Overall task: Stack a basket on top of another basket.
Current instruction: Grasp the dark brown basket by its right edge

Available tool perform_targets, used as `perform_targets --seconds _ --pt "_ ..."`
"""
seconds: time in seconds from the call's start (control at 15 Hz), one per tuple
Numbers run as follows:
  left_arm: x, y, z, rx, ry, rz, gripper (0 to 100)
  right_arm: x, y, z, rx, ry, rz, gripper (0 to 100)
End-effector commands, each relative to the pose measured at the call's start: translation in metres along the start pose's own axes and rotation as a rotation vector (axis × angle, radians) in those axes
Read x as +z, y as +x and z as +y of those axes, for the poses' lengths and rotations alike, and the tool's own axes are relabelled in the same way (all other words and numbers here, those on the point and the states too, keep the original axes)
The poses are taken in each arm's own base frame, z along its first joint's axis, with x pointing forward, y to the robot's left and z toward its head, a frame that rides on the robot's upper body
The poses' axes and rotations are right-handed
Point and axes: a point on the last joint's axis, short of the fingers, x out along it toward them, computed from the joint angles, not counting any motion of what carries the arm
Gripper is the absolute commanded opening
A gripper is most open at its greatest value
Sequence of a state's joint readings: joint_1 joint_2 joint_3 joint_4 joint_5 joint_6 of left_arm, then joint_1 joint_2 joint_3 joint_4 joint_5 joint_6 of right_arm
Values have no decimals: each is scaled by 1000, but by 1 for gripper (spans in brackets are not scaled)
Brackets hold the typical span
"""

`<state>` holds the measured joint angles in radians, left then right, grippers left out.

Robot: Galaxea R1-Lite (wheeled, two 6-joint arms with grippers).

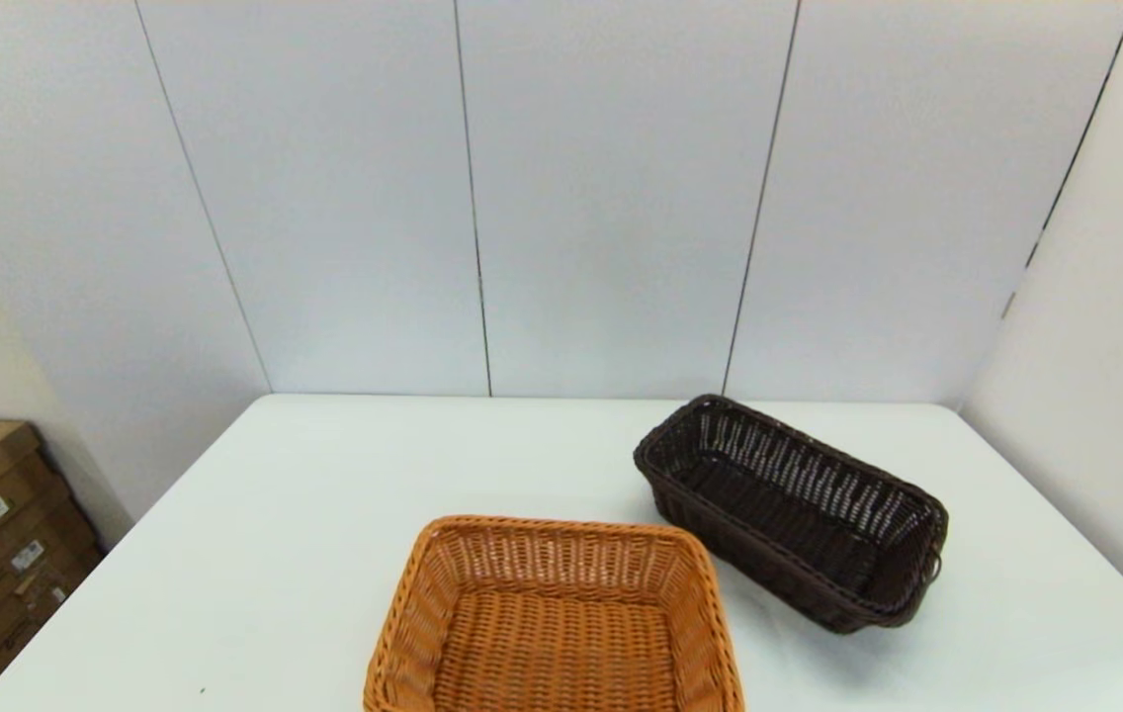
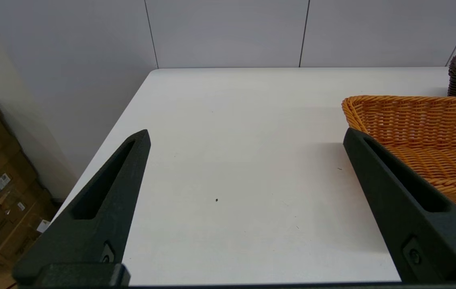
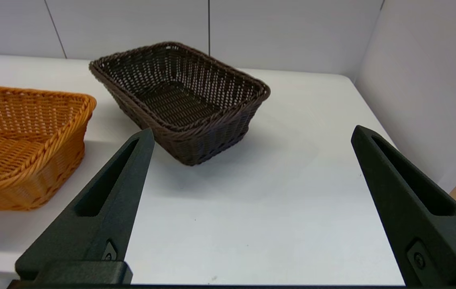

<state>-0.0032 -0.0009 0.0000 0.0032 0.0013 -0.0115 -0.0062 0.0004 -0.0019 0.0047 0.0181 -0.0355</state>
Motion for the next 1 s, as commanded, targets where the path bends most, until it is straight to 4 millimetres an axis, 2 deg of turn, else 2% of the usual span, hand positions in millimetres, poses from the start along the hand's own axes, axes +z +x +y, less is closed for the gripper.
perform_targets --seconds 0.07,0.47,0.67,1.0 --pt "0 0 0 0 -1 1 100 1 -1 0 -1 5 1 100" --pt "0 0 0 0 -1 -1 100 28 -6 0 22 1 79 100" --pt "0 0 0 0 -1 -1 100 49 6 -1 30 10 161 100" --pt "0 0 0 0 -1 -1 100 52 27 -2 38 39 330 100"
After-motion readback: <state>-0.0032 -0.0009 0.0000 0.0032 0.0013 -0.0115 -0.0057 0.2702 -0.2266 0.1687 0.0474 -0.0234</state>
